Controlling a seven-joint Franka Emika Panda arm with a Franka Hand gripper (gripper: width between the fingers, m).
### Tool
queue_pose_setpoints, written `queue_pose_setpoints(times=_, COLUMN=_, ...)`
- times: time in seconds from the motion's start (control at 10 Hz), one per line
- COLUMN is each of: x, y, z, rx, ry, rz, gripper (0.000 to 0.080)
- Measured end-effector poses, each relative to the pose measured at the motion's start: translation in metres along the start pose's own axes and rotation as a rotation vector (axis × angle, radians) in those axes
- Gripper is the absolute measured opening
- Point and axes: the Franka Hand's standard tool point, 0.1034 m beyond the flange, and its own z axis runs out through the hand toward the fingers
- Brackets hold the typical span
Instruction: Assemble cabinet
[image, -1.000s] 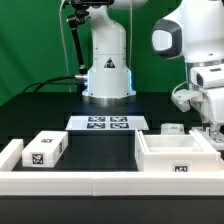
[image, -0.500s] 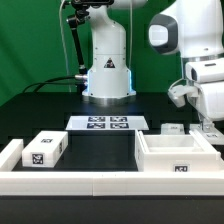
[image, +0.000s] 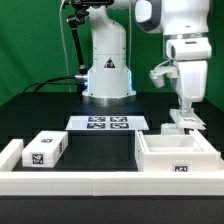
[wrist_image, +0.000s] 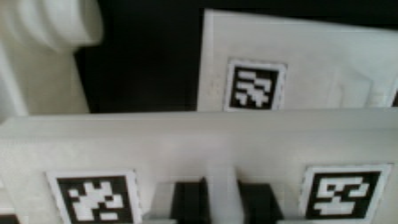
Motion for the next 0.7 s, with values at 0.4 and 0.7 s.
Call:
queue_pose_setpoints(times=0.4, x=-0.006, y=-0.003, z=0.003, rx=0.009, ry=-0.002, rz=0.036, gripper=0.0069)
queue_pose_setpoints(times=0.7, x=-0.013, y=-0.005, z=0.012, rx=0.017, ry=0.000, rz=0.045, gripper=0.0069)
